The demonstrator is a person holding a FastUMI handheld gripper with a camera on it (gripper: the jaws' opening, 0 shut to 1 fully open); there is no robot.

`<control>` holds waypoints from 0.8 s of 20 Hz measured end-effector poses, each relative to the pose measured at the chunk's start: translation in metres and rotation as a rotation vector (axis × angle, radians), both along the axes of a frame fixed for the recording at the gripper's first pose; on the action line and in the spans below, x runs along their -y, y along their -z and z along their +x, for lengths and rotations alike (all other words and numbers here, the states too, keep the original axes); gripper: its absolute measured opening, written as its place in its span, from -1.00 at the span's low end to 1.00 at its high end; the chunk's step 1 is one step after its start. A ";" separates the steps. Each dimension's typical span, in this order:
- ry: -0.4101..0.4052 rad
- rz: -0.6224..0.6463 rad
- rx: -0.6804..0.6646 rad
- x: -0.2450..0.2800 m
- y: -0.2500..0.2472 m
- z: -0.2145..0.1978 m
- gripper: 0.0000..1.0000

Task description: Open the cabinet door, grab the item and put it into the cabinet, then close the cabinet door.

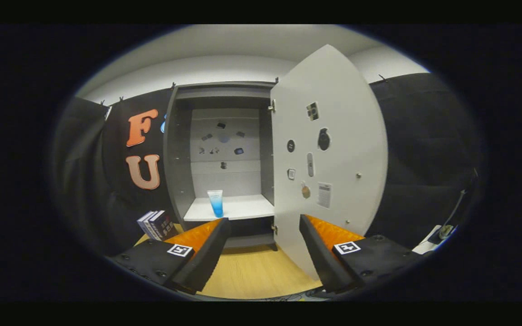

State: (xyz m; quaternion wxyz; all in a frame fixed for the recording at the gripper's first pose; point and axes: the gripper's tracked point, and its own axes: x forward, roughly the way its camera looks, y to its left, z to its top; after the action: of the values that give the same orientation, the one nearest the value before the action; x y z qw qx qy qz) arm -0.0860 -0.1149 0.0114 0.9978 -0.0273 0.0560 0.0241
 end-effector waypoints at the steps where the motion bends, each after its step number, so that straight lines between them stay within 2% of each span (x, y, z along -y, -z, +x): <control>1: 0.009 0.006 0.002 0.015 -0.002 -0.007 0.96; 5: 0.059 0.014 0.016 0.073 -0.009 -0.029 0.96; 9: 0.145 0.010 0.036 0.133 -0.013 -0.040 0.96; 16: 0.282 0.050 0.008 0.211 0.015 -0.014 0.95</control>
State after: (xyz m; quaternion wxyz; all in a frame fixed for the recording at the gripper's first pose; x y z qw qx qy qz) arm -0.1003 -0.3263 -0.0034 0.9919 0.0056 0.0544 -0.1150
